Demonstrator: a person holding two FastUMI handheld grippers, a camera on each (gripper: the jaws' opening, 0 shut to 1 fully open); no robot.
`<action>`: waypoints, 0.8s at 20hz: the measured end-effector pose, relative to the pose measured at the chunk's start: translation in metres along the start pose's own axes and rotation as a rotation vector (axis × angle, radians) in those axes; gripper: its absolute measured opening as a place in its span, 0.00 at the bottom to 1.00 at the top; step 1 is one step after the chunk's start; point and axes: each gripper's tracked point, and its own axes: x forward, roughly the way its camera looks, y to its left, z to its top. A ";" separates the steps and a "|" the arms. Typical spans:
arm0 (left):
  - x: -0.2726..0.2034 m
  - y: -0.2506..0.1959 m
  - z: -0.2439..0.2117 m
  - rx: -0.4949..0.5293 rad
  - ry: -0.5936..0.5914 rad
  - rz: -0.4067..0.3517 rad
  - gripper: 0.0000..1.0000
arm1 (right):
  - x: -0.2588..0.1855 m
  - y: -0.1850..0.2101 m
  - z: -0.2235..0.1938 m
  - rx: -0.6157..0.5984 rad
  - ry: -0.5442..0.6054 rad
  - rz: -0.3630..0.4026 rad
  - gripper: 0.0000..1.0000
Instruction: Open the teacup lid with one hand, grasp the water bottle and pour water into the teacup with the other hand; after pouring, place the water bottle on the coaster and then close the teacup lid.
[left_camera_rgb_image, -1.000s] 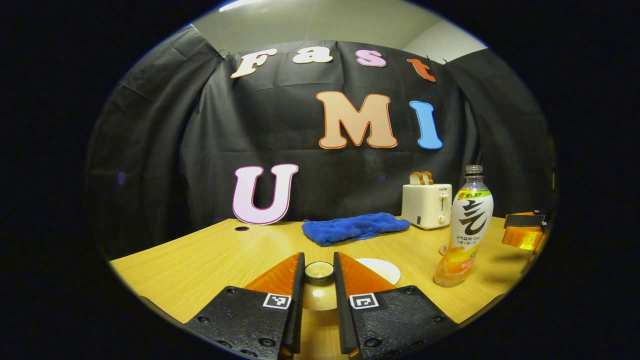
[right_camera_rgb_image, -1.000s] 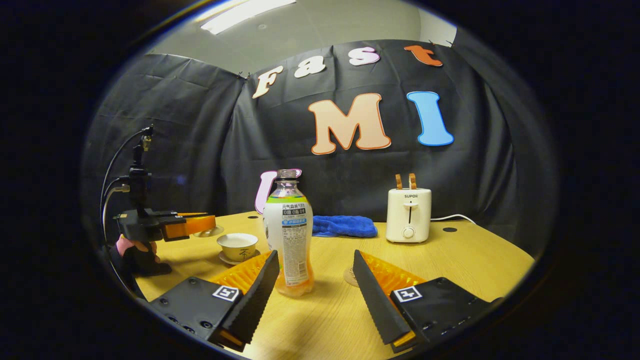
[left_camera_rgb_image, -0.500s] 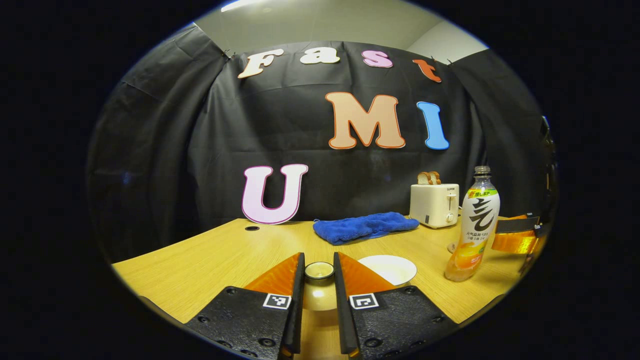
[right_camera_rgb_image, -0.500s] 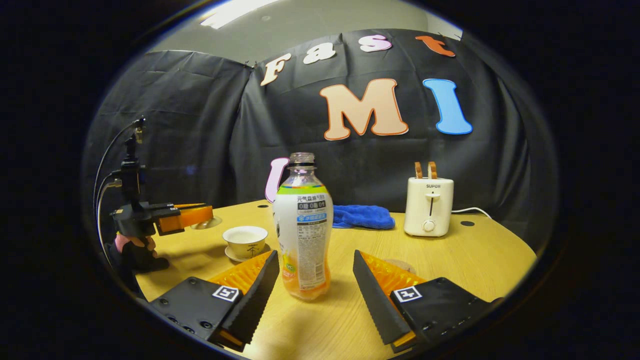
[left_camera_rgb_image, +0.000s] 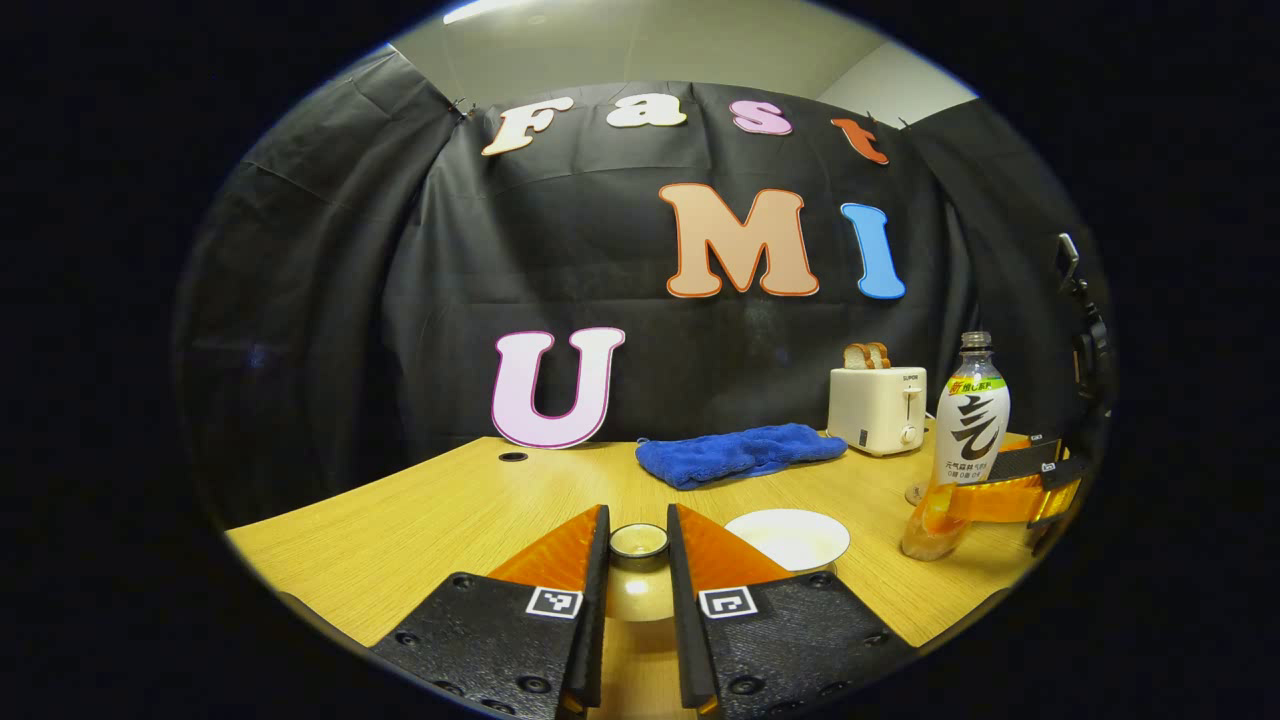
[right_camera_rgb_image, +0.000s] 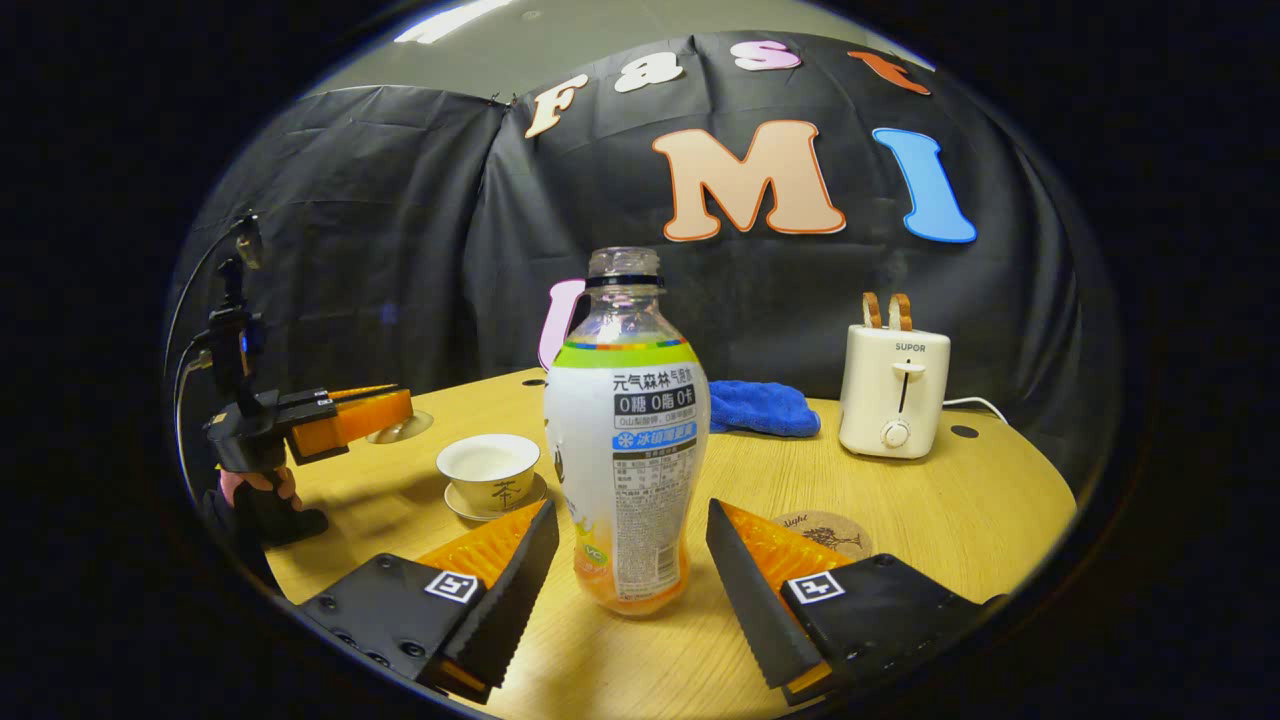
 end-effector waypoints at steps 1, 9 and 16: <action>0.000 -0.001 -0.001 0.000 0.000 -0.001 0.28 | 0.004 0.000 0.000 -0.001 0.008 -0.006 0.99; 0.000 0.001 -0.001 0.000 0.000 -0.001 0.28 | 0.019 0.005 -0.005 0.001 0.065 -0.032 0.86; -0.001 0.001 -0.001 0.000 0.001 0.004 0.28 | 0.022 0.000 -0.001 -0.061 0.040 -0.103 0.66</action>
